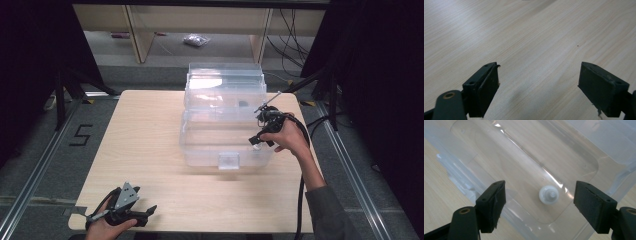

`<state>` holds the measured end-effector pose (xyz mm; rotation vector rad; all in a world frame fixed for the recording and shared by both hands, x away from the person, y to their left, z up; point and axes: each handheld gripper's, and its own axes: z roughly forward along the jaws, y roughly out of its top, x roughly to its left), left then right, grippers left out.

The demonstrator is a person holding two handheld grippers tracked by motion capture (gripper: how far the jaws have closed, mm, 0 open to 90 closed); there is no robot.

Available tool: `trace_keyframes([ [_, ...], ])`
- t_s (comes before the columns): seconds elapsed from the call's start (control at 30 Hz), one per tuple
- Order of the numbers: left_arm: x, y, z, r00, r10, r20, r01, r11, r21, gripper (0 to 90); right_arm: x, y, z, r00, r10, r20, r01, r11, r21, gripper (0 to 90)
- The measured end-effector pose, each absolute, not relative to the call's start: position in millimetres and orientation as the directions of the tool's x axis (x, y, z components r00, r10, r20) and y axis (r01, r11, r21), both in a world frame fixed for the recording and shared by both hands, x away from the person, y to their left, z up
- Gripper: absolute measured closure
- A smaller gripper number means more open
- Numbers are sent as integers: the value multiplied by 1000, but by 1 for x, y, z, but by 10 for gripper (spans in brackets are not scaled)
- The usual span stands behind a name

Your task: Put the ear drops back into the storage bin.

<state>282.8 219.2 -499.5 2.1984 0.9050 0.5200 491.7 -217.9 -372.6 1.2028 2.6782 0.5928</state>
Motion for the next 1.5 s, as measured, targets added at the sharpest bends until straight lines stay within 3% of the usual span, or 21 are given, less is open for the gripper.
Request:
trace_keyframes([
  [1.5, 283, 219, -500, 675, 732, 97, 453, -514, 728, 160, 435, -222, -361, -699, 713, 45, 625, 580, 523, 253],
])
